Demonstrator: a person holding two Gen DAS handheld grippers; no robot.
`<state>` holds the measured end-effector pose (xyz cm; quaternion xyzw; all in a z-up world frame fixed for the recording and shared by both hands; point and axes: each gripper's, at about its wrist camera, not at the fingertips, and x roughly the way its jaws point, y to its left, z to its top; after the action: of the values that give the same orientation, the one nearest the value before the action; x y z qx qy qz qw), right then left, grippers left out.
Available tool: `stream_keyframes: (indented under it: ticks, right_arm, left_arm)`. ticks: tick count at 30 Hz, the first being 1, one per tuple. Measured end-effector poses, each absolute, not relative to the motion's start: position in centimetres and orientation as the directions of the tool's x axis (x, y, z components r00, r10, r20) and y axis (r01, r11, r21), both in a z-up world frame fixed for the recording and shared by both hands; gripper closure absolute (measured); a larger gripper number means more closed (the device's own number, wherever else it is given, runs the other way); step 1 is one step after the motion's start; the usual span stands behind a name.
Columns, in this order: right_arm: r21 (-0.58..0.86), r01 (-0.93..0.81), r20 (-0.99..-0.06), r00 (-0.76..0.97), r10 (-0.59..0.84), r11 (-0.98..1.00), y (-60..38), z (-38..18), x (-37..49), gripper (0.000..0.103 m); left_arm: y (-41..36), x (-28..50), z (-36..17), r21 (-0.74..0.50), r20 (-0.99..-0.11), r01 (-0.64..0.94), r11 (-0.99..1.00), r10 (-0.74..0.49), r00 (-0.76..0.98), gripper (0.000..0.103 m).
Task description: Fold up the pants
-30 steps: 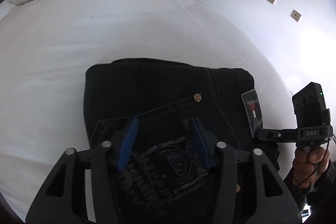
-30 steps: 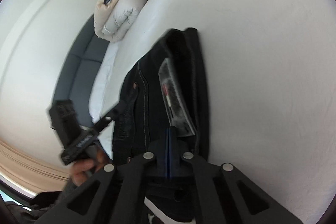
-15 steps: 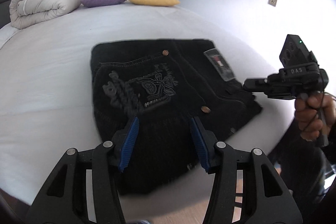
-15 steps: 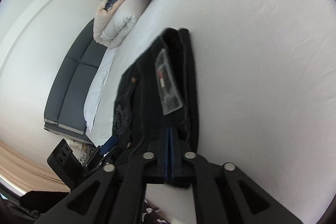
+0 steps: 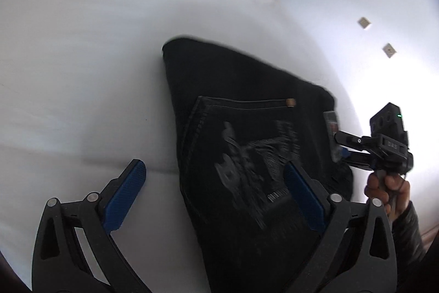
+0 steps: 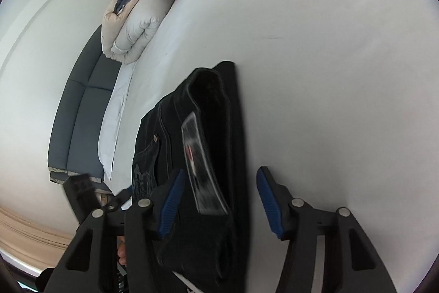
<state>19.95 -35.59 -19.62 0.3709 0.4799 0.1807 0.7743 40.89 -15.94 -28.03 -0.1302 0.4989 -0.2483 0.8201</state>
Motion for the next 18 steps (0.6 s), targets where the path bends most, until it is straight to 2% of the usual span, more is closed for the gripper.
stream_keyframes:
  ticks: [2,3,5,9,10,18]
  right_arm:
    - [0.736,0.070,-0.627,0.445,0.639,0.674,-34.6,-20.1,20.9,0.065]
    - [0.726,0.057,-0.635,0.439,0.636,0.685,-34.2,-20.1,21.3,0.069]
    - [0.701,0.035,-0.652,0.436,0.621,0.712,-33.6,-20.0,21.7,0.076]
    - [0.689,-0.014,-0.636,0.470,0.613,0.725,-33.1,-18.3,21.2,0.084]
    - [0.688,-0.027,-0.627,0.480,0.613,0.725,-32.9,-17.8,21.1,0.085]
    - [0.676,-0.099,-0.566,0.564,0.601,0.730,-35.6,-12.4,23.6,0.085]
  left_arm:
    - [-16.7,41.6,-27.8,-0.436,-0.764,0.289,0.852,-0.520,0.382,0.030]
    - [-17.0,41.7,-27.7,-0.441,-0.769,0.294,0.848,-0.526,0.365,0.053]
    - [-17.7,42.0,-27.7,-0.425,-0.780,0.295,0.856,-0.512,0.361,0.057]
    - [-18.2,42.8,-26.9,-0.435,-0.772,0.299,0.849,-0.523,0.361,0.077]
    - [-18.3,43.1,-26.1,-0.446,-0.760,0.306,0.841,-0.537,0.367,0.079]
    - [-21.3,48.3,-20.6,-0.389,-0.695,0.418,0.821,-0.559,0.451,0.080]
